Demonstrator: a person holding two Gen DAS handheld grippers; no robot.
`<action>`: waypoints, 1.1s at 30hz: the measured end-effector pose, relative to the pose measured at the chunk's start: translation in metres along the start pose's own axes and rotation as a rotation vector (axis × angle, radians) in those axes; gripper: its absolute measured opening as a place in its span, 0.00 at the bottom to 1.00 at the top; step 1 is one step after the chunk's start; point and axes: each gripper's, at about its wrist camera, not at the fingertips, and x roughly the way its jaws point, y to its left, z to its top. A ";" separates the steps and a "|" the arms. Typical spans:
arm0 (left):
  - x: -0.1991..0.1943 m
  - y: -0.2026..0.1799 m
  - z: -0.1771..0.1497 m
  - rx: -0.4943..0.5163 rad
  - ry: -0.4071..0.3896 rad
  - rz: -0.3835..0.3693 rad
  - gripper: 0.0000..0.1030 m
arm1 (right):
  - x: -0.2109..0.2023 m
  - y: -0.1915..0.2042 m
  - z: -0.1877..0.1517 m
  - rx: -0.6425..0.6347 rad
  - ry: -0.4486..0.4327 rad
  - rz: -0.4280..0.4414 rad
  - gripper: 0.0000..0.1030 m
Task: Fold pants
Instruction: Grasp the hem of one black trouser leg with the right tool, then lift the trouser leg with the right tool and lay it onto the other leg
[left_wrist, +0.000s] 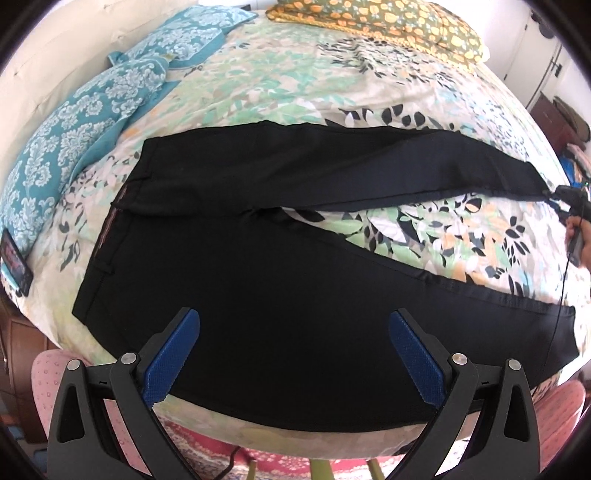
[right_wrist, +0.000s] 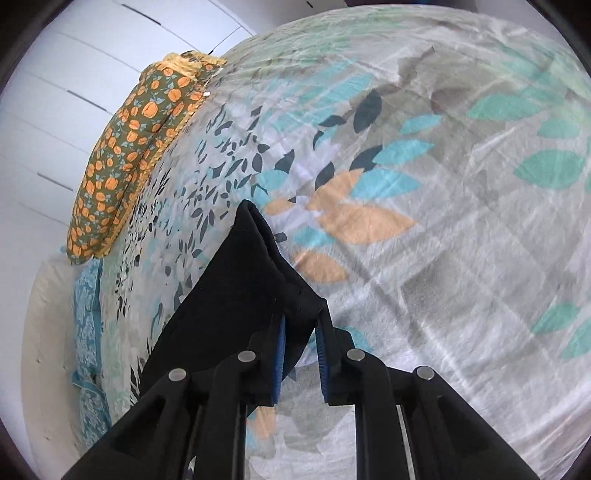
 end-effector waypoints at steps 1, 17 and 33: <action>-0.001 -0.002 0.000 0.008 -0.010 0.002 0.99 | -0.011 0.001 -0.002 -0.062 0.000 -0.029 0.15; 0.070 0.029 0.082 0.042 -0.111 0.122 0.99 | -0.052 0.010 -0.041 -0.215 -0.105 -0.179 0.55; 0.181 0.129 0.102 -0.139 -0.091 0.332 1.00 | 0.043 0.117 -0.123 -0.591 0.119 -0.219 0.66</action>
